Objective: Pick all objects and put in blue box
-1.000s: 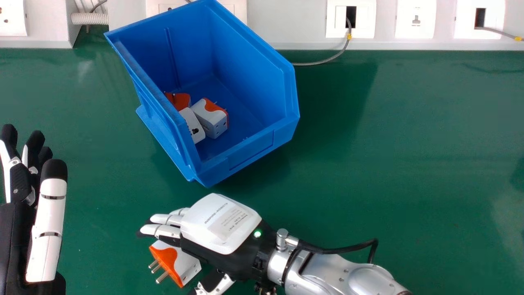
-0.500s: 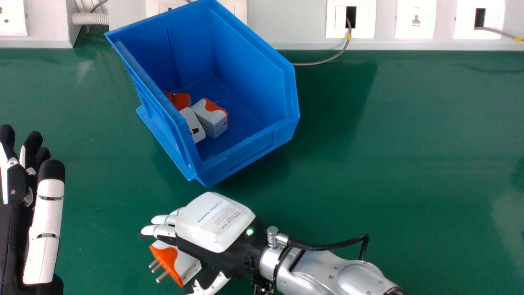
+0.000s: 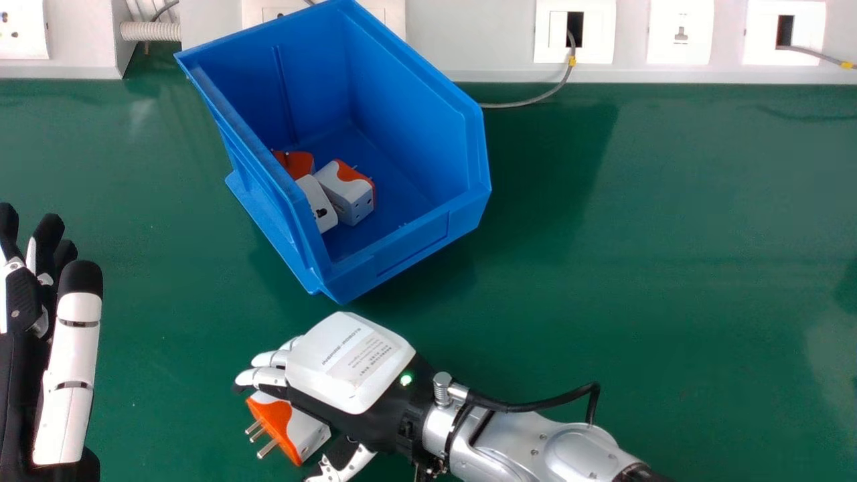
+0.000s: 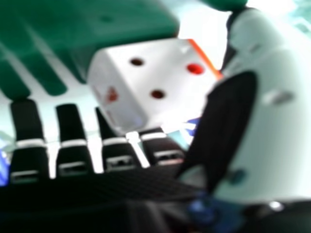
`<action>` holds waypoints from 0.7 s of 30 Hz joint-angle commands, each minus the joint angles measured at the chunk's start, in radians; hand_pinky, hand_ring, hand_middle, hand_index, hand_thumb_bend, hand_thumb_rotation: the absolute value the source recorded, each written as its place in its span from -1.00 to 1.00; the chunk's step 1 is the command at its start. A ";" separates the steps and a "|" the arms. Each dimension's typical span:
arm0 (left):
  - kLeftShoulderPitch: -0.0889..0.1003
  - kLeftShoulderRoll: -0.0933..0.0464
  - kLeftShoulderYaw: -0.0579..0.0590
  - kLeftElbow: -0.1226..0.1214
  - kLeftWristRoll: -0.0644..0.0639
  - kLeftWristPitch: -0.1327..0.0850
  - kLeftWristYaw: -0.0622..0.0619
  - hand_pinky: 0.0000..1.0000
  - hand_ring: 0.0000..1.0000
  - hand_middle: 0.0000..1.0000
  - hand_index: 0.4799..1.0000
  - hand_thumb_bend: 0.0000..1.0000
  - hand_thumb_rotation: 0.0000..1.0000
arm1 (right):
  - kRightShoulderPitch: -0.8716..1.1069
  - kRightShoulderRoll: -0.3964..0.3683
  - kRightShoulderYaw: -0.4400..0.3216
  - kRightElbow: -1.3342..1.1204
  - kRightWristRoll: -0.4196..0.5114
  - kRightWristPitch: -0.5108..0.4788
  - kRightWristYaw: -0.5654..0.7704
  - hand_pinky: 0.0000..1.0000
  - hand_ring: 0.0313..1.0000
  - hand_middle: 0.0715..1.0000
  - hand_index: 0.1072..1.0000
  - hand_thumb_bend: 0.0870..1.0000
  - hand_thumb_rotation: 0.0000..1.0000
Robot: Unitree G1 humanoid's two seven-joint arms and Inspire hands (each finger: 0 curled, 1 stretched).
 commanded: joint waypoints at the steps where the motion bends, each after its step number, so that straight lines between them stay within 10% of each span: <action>1: 0.010 0.006 0.010 -0.034 -0.010 -0.004 0.002 1.00 1.00 1.00 1.00 -0.09 0.67 | -0.018 0.004 -0.008 0.023 0.006 -0.002 -0.046 0.30 0.55 0.64 0.59 -0.04 -0.20; 9: 0.018 0.014 0.021 -0.041 -0.015 0.002 -0.001 1.00 1.00 1.00 1.00 -0.08 0.68 | -0.051 0.019 0.006 0.108 -0.010 -0.044 -0.225 0.09 0.27 0.36 0.30 0.11 -0.64; 21: 0.016 0.031 0.034 -0.053 -0.046 0.025 -0.011 1.00 1.00 1.00 1.00 -0.05 0.69 | -0.067 0.046 -0.042 0.145 0.086 -0.031 -0.107 -0.33 -0.15 -0.01 0.07 -0.03 -0.88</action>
